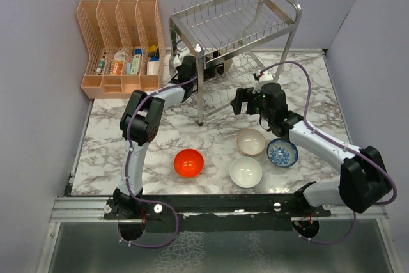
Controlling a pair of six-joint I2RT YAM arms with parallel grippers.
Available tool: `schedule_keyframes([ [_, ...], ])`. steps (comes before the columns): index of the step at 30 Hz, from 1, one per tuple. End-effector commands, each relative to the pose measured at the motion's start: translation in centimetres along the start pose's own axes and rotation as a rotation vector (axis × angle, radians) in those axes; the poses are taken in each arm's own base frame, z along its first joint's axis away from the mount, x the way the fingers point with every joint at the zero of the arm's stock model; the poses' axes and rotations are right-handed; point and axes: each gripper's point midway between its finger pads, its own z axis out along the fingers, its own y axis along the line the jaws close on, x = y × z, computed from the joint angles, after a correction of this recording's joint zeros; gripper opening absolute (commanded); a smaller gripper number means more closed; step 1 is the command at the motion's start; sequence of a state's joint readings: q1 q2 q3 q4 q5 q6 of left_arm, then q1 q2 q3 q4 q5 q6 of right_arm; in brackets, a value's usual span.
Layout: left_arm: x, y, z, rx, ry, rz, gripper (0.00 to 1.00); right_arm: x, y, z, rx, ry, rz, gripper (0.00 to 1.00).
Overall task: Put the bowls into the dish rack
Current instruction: Adjust the bowl in the dish rack.
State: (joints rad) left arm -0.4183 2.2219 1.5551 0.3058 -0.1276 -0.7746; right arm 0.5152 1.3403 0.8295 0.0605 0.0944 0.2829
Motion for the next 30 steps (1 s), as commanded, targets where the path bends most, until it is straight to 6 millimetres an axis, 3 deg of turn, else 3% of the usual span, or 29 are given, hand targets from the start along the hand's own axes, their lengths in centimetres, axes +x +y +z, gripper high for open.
schedule_keyframes([
  [1, -5.9, -4.4, -1.2, 0.109, -0.181, -0.042, 0.99, -1.6, -0.4, -0.5, 0.016, -0.063, -0.003, 0.98],
  [9, -5.5, -5.4, -1.3, 0.116, -0.151, 0.082, 0.99, -1.4, -0.4, -0.5, 0.014, -0.061, -0.006, 0.98],
  [21, -4.5, -3.6, -1.5, -0.009, -0.031, 0.293, 0.99, -1.5, -0.4, -0.6, 0.013, -0.062, -0.003, 0.98],
  [30, -3.1, -3.9, -1.5, 0.056, 0.002, 0.294, 0.99, -1.5, -0.4, -0.8, 0.015, -0.064, -0.004, 0.98],
])
